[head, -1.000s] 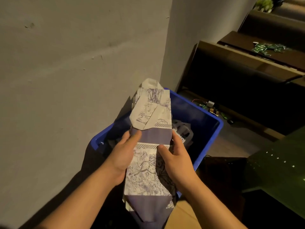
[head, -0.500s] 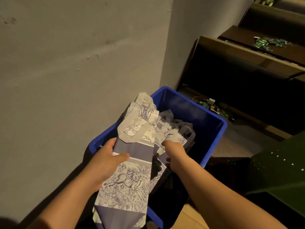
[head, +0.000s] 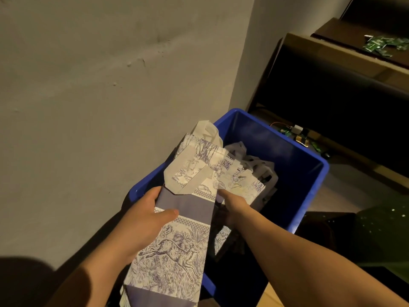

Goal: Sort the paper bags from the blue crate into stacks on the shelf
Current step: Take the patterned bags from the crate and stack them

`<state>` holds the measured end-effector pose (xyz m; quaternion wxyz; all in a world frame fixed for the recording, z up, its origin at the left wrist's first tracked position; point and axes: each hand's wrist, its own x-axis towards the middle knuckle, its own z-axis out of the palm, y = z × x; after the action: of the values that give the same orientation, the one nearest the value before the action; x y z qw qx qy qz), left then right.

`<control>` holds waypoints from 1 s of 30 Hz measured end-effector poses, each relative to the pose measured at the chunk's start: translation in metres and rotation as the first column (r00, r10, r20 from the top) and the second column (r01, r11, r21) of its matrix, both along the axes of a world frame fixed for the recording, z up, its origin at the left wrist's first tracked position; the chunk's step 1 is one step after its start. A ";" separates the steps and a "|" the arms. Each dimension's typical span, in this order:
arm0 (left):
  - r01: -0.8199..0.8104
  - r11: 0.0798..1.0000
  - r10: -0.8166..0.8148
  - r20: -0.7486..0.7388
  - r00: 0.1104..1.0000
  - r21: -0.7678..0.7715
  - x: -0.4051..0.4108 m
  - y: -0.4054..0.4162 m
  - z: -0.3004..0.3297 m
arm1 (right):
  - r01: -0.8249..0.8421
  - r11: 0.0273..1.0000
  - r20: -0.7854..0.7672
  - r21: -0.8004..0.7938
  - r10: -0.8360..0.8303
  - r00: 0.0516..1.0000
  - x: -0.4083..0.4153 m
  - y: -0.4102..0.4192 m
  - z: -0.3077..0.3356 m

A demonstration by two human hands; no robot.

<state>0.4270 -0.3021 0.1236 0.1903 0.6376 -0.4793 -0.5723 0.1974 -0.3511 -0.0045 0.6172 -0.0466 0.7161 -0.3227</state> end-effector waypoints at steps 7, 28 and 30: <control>-0.017 1.000 0.017 -0.009 1.000 0.026 0.001 -0.002 -0.007 | 0.092 0.995 0.168 -0.034 -0.085 0.982 0.009 -0.006 -0.014; -0.033 0.998 0.033 0.002 0.999 0.052 -0.001 -0.006 -0.004 | -0.120 0.929 -0.552 -0.351 -0.101 0.828 -0.026 0.017 0.066; -0.038 0.998 0.039 -0.015 0.999 0.052 -0.003 -0.004 -0.003 | -0.126 0.900 -0.536 -0.417 -0.132 0.834 -0.039 0.021 0.085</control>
<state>0.4238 -0.3062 0.1210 0.1887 0.6469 -0.4504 -0.5857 0.1585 -0.3300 0.0804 0.3576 -0.2732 0.7725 -0.4481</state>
